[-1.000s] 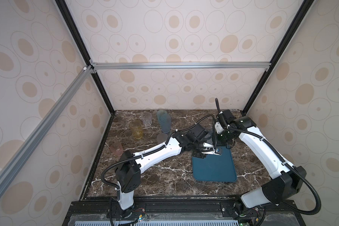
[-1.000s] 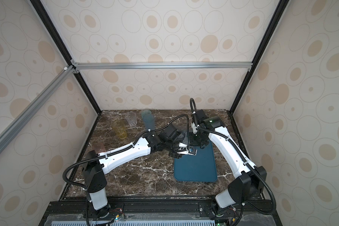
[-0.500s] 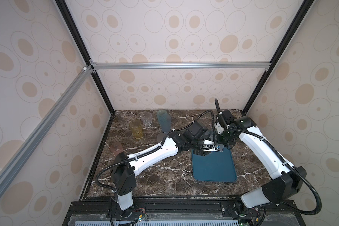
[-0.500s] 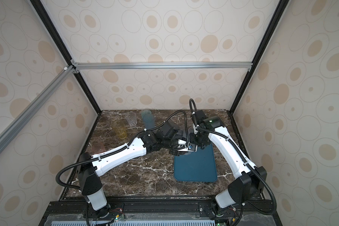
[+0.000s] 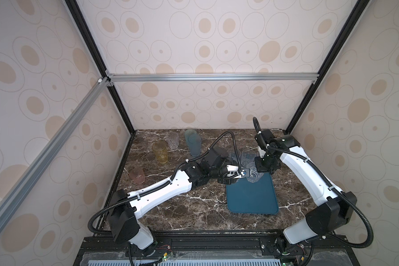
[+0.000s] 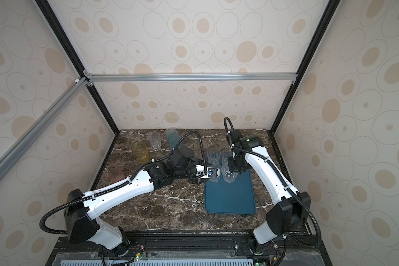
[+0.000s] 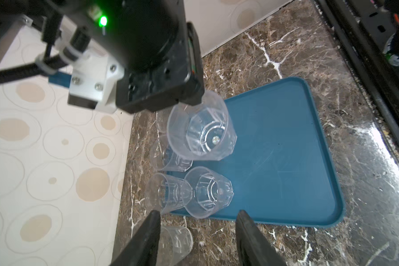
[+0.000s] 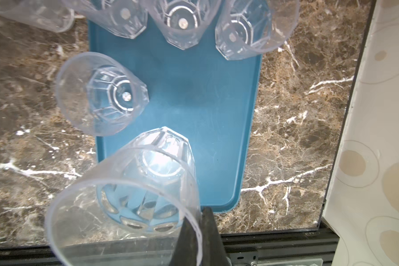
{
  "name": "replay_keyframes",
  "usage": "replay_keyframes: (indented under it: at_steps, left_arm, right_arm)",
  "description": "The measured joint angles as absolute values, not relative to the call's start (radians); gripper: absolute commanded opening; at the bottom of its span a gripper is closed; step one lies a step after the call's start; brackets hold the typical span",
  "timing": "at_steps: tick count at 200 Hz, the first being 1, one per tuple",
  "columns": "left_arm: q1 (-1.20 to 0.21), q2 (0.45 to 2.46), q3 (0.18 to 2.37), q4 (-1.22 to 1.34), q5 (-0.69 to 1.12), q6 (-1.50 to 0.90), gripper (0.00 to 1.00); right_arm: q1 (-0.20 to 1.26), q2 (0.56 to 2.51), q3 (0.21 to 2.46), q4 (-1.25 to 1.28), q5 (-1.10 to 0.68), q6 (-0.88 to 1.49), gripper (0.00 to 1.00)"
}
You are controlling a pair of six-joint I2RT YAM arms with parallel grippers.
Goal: Place the glasses into the tray
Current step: Place the glass on the tray.
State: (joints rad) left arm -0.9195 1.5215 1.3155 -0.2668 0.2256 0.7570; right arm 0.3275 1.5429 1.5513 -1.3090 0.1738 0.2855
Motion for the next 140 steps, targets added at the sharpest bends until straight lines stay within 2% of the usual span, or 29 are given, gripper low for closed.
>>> replay_keyframes:
  at_steps: [69,140]
  left_arm:
    - [-0.797,1.509,1.19,-0.113,0.098,0.607,0.53]
    - [-0.765,1.509,1.167,-0.088,0.064,0.542,0.53]
  right_arm:
    - [0.278,1.687,1.464,-1.171,0.15,0.286,0.0]
    - [0.231,1.786,1.454,-1.065,0.12,0.29,0.02]
